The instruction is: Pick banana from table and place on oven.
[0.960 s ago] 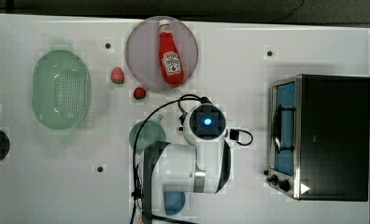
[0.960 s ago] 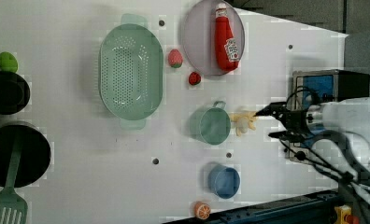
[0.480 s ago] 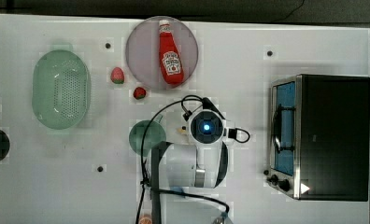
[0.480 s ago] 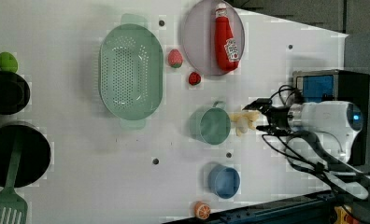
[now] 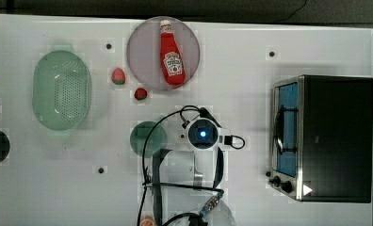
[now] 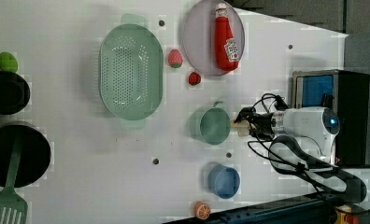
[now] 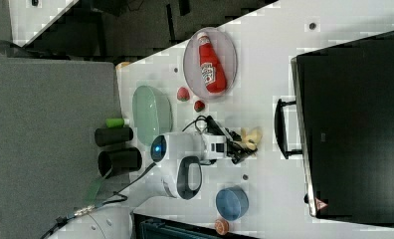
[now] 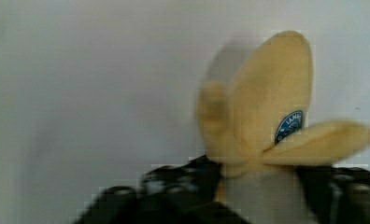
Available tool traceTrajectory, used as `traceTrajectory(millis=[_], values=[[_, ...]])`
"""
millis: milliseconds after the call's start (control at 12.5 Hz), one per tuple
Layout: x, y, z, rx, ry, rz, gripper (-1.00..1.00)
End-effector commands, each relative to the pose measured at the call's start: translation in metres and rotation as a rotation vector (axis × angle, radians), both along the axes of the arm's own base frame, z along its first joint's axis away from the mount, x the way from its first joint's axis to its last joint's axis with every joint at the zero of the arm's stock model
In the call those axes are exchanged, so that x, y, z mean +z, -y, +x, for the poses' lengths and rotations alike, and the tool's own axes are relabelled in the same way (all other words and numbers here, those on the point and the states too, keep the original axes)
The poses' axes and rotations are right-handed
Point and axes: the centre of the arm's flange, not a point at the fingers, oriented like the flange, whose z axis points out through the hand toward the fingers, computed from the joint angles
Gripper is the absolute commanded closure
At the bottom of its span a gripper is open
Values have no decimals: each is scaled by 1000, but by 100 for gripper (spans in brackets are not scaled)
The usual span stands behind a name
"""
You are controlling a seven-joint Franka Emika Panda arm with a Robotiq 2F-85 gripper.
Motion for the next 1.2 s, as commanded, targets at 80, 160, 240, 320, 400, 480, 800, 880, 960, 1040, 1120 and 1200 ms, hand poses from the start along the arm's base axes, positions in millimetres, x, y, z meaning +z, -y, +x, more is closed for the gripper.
traceTrajectory(millis=[80,160,240,320,400,480,800,880,960,1040,1120,1200], values=[[27,-3,19,-25,78,1,48],[29,-3,20,-24,85,1,48],[37,-3,24,-24,100,1,48],[53,-4,33,-26,138,1,48],[77,-4,43,-26,182,0,48],[106,-4,51,-26,218,1,48],[243,1,49,-39,246,1,48],[274,4,41,-48,222,2,48],[303,8,32,-57,203,4,48],[328,14,25,-70,187,5,48],[348,23,17,-89,169,8,48],[363,34,9,-111,153,12,48]])
